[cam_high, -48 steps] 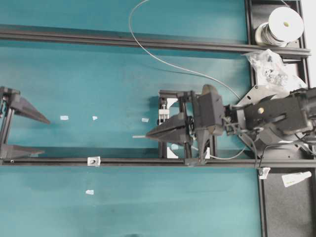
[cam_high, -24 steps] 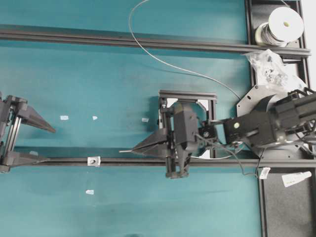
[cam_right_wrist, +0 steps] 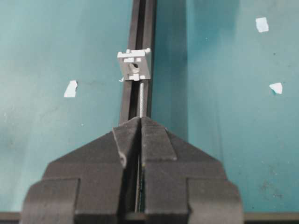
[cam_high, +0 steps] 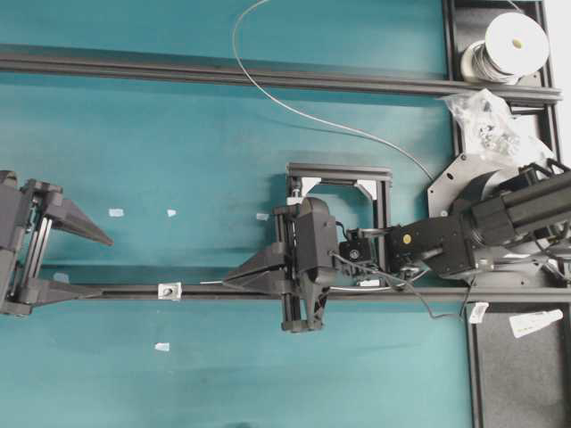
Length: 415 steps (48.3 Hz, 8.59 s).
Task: Insert the wire through the hole in the metal fitting.
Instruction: 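Carry the wire tip with the right gripper toward the white bracket, then push the wire tip through the bracket hole with the right gripper, then bring the left gripper to the far side of the bracket, then grasp the protruding wire tip with the left gripper beyond the bracket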
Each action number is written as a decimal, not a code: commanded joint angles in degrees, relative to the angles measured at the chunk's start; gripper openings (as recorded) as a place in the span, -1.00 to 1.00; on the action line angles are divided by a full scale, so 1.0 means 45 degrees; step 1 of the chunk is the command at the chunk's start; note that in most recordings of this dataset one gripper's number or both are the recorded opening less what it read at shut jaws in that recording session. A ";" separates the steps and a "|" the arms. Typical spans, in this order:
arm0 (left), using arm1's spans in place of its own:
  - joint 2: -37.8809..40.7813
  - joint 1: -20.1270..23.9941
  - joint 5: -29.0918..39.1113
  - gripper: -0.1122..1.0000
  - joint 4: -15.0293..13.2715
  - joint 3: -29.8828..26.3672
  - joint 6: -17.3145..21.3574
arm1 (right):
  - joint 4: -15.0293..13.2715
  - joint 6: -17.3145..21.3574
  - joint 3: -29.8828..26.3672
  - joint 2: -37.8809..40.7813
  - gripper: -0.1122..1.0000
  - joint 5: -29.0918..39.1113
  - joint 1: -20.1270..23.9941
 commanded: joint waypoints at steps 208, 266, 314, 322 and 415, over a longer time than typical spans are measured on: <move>0.1270 0.0039 0.1035 0.55 -0.0039 -0.2617 -0.0020 | 0.2852 -0.1289 -0.2363 0.2656 -0.81 -0.2129 0.0859; 0.1523 -0.0059 0.2871 -0.37 -0.0059 -0.3730 -0.1074 | 0.2852 -0.1309 -0.2344 0.2695 -0.81 -0.2129 0.0859; 0.1484 -0.0137 0.3867 -0.95 -0.0059 -0.4121 -0.1562 | 0.2852 -0.1289 -0.2383 0.2676 -0.81 -0.2109 0.0840; 0.1445 -0.0137 0.4082 -0.96 -0.0059 -0.4141 -0.1660 | 0.2852 -0.1230 -0.2402 0.2676 -0.81 -0.2031 0.0840; -0.0801 -0.0742 0.5820 -0.99 -0.0039 -0.2734 -0.1699 | 0.2852 -0.1211 -0.1875 0.1699 0.91 -0.1855 0.0742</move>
